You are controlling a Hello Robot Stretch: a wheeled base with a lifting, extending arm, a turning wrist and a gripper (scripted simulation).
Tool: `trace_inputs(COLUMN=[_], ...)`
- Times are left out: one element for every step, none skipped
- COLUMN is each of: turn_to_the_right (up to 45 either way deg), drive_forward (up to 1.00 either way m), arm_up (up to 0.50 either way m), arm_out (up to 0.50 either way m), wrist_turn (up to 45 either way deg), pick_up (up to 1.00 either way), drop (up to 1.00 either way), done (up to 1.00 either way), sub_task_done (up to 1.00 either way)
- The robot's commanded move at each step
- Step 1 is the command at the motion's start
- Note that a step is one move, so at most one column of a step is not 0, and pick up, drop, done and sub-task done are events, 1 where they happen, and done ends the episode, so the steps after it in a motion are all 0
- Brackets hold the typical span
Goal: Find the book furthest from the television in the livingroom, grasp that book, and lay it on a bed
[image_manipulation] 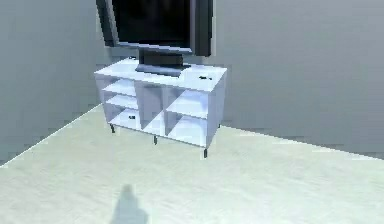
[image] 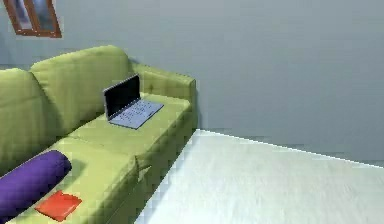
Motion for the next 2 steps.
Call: trace_inputs(turn_to_the_right=[45.0,45.0], drive_forward=[0.00,0.00], arm_up=[0.00,0.00], arm_out=[0.00,0.00], wrist_turn=[0.0,0.0], pick_up=[0.00,0.00], drop=[0.00,0.00], done=[0.00,0.00], sub_task_done=[0.00,0.00])
